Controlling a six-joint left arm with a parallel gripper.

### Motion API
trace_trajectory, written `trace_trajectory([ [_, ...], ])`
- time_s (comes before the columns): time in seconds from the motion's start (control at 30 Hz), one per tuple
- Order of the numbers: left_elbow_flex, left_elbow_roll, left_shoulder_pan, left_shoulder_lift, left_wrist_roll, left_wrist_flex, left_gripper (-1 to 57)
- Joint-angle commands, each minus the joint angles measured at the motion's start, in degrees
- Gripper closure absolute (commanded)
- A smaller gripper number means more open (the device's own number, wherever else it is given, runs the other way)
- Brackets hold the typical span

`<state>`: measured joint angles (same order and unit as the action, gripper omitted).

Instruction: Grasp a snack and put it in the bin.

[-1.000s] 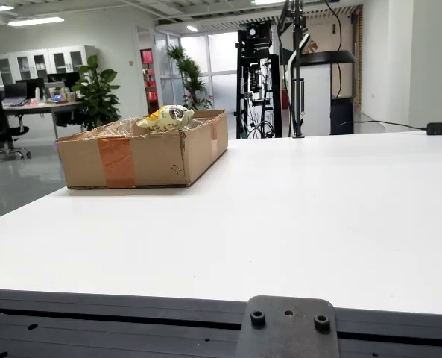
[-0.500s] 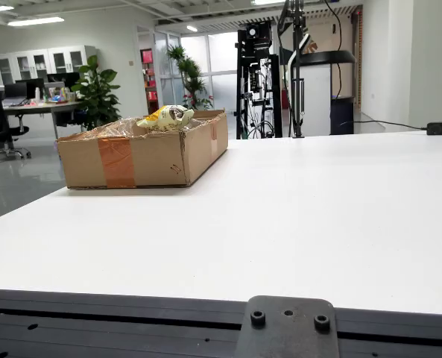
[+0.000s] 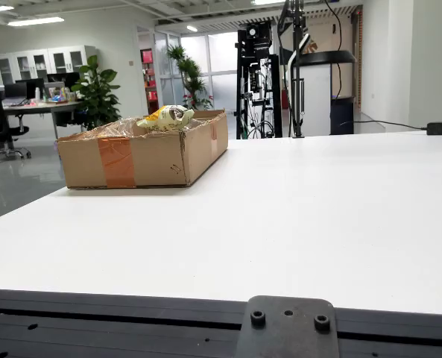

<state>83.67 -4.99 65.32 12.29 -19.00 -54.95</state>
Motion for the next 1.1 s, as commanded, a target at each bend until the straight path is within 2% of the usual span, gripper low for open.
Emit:
trace_trajectory([
  [0.03, 0.0, -0.05, -0.68, 0.01, 0.58, -0.57, 56.3],
  [1.1, 0.0, -0.1, 1.42, 0.01, 0.81, -0.78, 56.2],
])
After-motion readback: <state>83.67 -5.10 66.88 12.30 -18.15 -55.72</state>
